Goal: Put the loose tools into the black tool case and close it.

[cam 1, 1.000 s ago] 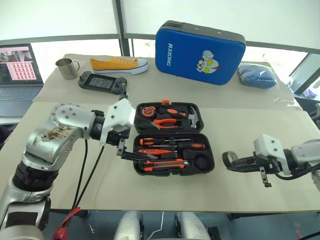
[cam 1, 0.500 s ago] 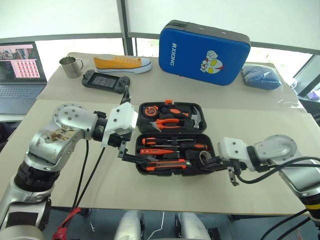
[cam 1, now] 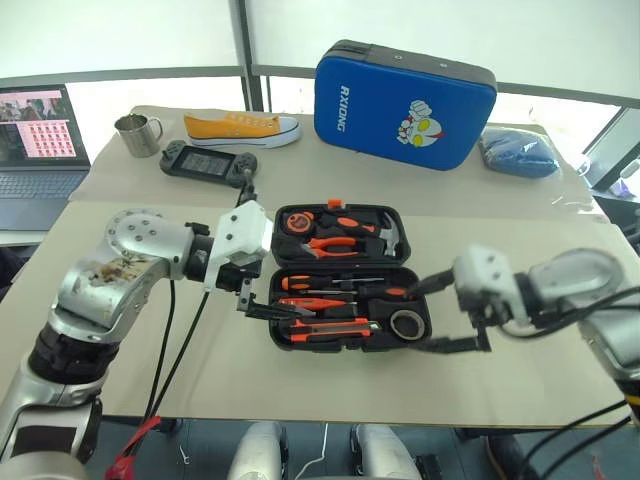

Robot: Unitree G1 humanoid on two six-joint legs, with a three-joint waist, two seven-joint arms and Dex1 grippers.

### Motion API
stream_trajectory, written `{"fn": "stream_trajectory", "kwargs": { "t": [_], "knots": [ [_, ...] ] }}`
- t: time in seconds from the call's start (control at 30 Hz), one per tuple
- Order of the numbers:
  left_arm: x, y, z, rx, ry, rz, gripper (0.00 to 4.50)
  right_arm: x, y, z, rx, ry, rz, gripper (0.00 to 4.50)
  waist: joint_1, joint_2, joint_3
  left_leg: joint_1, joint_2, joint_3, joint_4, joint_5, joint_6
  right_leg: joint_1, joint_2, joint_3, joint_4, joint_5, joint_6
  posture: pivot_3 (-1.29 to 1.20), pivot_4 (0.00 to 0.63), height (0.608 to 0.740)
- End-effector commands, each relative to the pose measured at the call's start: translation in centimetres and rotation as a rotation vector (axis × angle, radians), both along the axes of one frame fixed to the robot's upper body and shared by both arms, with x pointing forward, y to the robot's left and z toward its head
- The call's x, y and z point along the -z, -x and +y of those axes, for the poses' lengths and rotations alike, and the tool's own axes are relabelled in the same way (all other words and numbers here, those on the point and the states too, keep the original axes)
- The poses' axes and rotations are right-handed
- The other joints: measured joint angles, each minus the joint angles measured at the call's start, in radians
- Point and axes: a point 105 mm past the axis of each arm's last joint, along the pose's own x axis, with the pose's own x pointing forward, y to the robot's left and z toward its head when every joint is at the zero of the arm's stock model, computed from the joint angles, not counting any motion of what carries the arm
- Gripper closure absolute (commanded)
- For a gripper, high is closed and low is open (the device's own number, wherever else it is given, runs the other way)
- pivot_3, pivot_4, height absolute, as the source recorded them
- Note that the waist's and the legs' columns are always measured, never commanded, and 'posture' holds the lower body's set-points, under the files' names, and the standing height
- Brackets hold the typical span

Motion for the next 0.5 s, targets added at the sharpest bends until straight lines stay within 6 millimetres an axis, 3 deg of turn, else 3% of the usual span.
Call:
{"fn": "stream_trajectory", "kwargs": {
  "t": [0.03, 0.07, 0.17, 0.23, 0.3, 0.5],
  "knots": [
    [0.6, -2.2, 2.6, -0.211, 0.000, -0.012, 0.00, -2.2, -2.0, -1.7, 0.190, -0.160, 0.013, 0.04, 0.001, 0.000, 0.000, 0.000, 0.000, 0.000, 0.000, 0.000, 0.000, 0.000, 0.000, 0.000, 0.000, 0.000, 0.000, 0.00, 0.150, 0.740],
    [1.1, -3.0, 3.7, -0.289, 0.006, -0.007, 0.00, -2.2, -3.1, -2.5, 0.268, -0.195, 0.012, 0.04, 0.001, 0.000, 0.000, 0.000, 0.000, 0.000, 0.000, 0.000, 0.000, 0.000, 0.000, 0.000, 0.000, 0.000, 0.000, 0.00, 0.150, 0.740],
    [3.8, -4.8, 7.0, -0.481, -0.033, -0.001, 0.74, -1.1, -5.8, -4.7, 0.465, -0.262, 0.042, 0.79, 0.000, 0.000, 0.000, 0.001, 0.000, 0.002, 0.000, 0.000, 0.000, 0.001, 0.000, 0.000, 0.000, 0.000, 0.000, 0.00, 0.150, 0.740],
    [5.4, -5.0, 8.1, -0.518, -0.068, 0.015, 1.51, 1.2, -7.0, -5.6, 0.525, -0.199, 0.039, 1.47, 0.000, 0.000, 0.000, 0.000, -0.001, 0.004, -0.001, 0.000, 0.000, -0.001, -0.001, 0.000, 0.000, 0.000, 0.000, 0.00, 0.150, 0.740],
    [6.5, -5.4, 8.4, -0.544, -0.091, 0.020, 2.21, 3.3, -8.0, -6.2, 0.565, -0.131, 0.034, 2.18, 0.001, 0.000, 0.000, -0.001, -0.001, 0.006, -0.002, 0.000, 0.000, -0.002, -0.001, 0.000, -0.001, 0.000, 0.000, 0.00, 0.150, 0.740],
    [7.5, -6.4, 6.5, -0.498, -0.082, 0.024, 4.33, 5.7, -8.9, -5.3, 0.500, -0.068, 0.029, 4.16, 0.002, 0.000, 0.000, -0.004, -0.001, 0.008, -0.001, 0.000, 0.000, -0.004, -0.001, -0.001, -0.001, 0.000, 0.000, 0.00, 0.150, 0.740]
  ]
}}
